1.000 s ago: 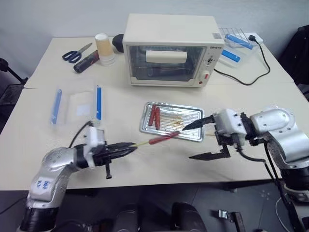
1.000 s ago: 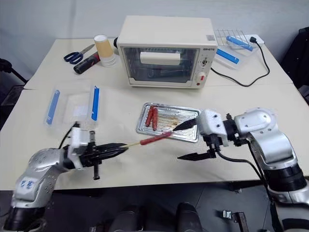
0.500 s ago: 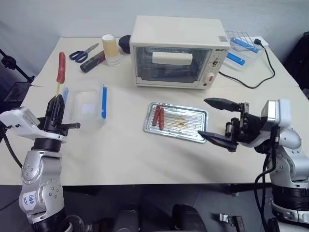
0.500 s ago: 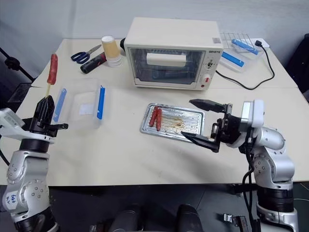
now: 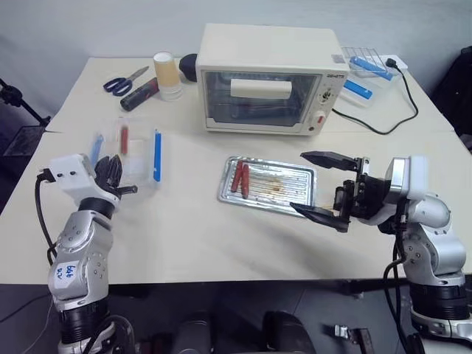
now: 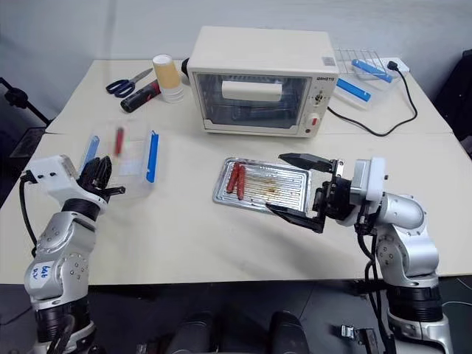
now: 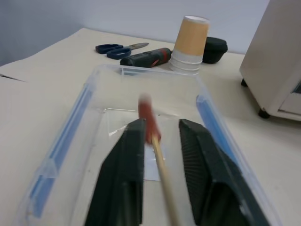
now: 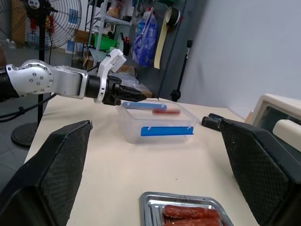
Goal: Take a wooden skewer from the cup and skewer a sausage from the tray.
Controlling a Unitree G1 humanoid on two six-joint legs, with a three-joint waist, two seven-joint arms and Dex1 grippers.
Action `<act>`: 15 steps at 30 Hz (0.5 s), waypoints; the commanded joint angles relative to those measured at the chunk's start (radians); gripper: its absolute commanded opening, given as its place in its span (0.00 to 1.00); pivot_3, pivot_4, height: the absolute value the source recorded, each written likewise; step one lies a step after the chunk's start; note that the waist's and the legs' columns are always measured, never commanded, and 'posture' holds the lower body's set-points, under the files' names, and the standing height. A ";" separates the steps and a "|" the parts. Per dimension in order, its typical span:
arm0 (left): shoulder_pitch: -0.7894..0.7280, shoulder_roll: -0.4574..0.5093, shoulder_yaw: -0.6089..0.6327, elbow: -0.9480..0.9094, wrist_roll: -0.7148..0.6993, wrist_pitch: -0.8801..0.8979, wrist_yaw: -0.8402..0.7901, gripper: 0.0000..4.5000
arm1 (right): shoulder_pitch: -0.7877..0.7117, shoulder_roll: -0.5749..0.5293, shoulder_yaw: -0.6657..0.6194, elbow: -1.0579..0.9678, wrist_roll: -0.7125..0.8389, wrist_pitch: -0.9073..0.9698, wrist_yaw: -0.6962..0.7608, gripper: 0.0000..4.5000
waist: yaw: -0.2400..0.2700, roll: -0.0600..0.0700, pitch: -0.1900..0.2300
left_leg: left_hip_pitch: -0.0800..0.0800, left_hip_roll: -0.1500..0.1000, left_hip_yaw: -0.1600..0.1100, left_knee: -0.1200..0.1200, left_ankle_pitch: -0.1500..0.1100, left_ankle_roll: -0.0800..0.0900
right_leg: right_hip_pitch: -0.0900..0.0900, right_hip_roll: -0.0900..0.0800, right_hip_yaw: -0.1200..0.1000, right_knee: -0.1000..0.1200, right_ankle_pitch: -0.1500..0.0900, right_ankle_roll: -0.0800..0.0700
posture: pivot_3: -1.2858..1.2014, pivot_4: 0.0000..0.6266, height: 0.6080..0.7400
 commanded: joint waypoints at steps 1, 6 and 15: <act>-0.011 0.034 0.040 -0.043 -0.040 -0.039 -0.065 0.51 | 0.003 -0.015 -0.006 -0.052 0.012 0.001 -0.017 1.00 | 0.002 0.000 0.000 | 0.000 0.000 0.000 0.000 0.000 0.000 | 0.000 0.000 0.000 0.000 0.000 0.000 | 0.52 0.24 1.00; 0.100 0.199 0.023 -0.153 -0.123 -0.077 -0.389 0.76 | 0.043 -0.071 -0.035 -0.046 0.025 0.012 0.019 1.00 | -0.002 0.000 0.000 | 0.000 0.000 0.000 0.000 0.000 0.000 | 0.000 0.000 0.000 0.000 0.000 0.000 | 0.52 0.24 1.00; 0.453 0.503 -0.028 -0.100 -0.033 -0.387 -0.993 0.76 | 0.120 -0.153 -0.040 0.028 0.021 -0.015 0.165 1.00 | -0.013 0.001 0.000 | 0.000 0.002 0.006 -0.002 -0.001 -0.001 | 0.000 0.002 0.000 -0.004 -0.001 -0.002 | 0.52 0.24 1.00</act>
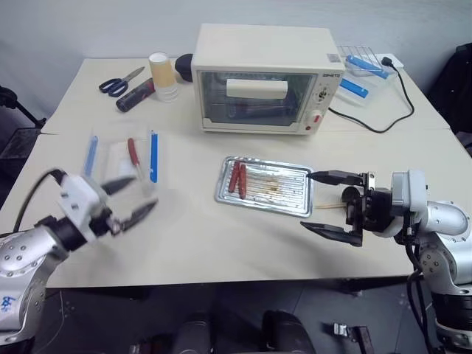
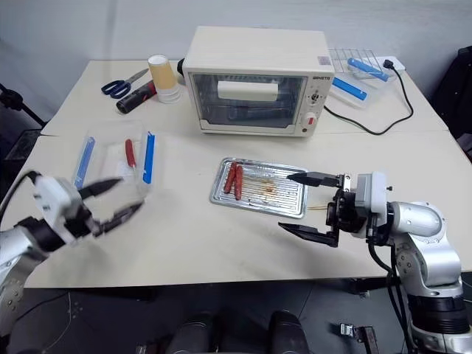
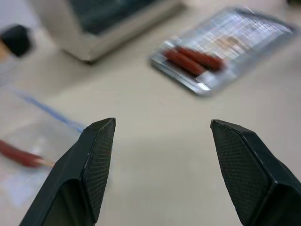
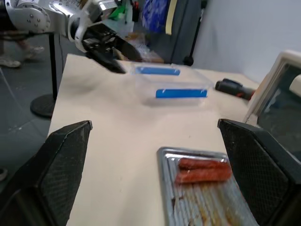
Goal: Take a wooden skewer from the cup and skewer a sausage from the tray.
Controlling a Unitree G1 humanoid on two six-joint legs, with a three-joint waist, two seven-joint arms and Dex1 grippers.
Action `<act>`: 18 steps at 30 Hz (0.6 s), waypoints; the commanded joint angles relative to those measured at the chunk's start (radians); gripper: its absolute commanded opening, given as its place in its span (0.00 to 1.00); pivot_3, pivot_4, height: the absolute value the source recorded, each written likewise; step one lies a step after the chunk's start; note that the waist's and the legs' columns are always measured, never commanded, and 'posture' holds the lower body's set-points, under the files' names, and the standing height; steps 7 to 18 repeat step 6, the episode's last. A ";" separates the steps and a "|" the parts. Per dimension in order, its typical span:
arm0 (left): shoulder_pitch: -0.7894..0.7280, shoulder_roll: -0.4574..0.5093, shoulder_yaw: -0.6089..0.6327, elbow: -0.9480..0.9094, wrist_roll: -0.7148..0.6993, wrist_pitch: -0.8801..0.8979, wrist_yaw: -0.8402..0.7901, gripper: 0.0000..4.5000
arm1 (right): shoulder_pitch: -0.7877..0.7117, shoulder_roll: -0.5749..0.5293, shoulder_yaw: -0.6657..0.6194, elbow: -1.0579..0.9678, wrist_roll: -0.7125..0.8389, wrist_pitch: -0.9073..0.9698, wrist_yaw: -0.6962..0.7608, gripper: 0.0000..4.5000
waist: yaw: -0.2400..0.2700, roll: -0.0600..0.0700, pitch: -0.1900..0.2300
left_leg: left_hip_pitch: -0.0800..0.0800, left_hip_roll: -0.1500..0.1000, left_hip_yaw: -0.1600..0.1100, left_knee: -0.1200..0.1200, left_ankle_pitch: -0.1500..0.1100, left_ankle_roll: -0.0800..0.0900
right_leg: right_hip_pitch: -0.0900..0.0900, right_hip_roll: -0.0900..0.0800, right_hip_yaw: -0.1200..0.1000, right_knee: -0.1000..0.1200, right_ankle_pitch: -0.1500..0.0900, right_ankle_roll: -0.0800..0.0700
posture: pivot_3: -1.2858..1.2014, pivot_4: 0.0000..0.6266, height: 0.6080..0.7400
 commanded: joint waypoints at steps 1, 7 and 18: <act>0.045 0.013 0.004 0.018 0.004 -0.095 -0.116 0.76 | 0.023 -0.015 -0.016 0.002 0.010 -0.033 0.048 1.00 | 0.004 0.000 0.000 | 0.000 0.000 0.000 0.000 0.000 0.000 | 0.000 0.000 0.000 0.000 0.000 0.000 | 0.52 0.24 1.00; 0.074 -0.005 -0.011 0.089 0.013 -0.192 -0.199 0.76 | 0.094 -0.026 -0.003 0.013 -0.018 -0.054 0.089 1.00 | 0.008 0.000 0.000 | 0.000 0.000 -0.001 0.000 -0.001 0.001 | 0.000 -0.001 0.000 0.000 0.000 0.000 | 0.52 0.24 1.00; 0.074 -0.005 -0.011 0.089 0.013 -0.192 -0.199 0.76 | 0.094 -0.026 -0.003 0.013 -0.018 -0.054 0.089 1.00 | 0.008 0.000 0.000 | 0.000 0.000 -0.001 0.000 -0.001 0.001 | 0.000 -0.001 0.000 0.000 0.000 0.000 | 0.52 0.24 1.00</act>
